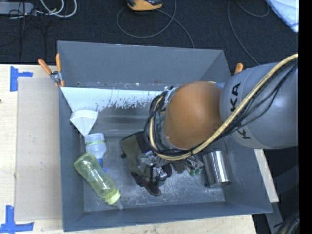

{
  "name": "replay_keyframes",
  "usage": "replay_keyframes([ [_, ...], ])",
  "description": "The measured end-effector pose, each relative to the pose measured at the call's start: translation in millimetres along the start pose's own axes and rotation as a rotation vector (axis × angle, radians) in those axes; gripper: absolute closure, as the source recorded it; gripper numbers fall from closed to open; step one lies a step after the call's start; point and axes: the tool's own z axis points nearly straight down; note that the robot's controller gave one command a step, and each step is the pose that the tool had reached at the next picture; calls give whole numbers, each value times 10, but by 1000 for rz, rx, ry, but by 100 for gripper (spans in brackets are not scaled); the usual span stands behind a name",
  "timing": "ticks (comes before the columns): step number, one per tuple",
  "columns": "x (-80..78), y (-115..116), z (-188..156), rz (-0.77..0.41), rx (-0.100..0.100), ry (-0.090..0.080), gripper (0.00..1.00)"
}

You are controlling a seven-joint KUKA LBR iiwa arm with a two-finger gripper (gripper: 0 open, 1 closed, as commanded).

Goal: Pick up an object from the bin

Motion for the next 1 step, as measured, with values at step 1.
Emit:
replay_keyframes([
  [1, 1, -2, 1, 1, 0, 0, 100],
])
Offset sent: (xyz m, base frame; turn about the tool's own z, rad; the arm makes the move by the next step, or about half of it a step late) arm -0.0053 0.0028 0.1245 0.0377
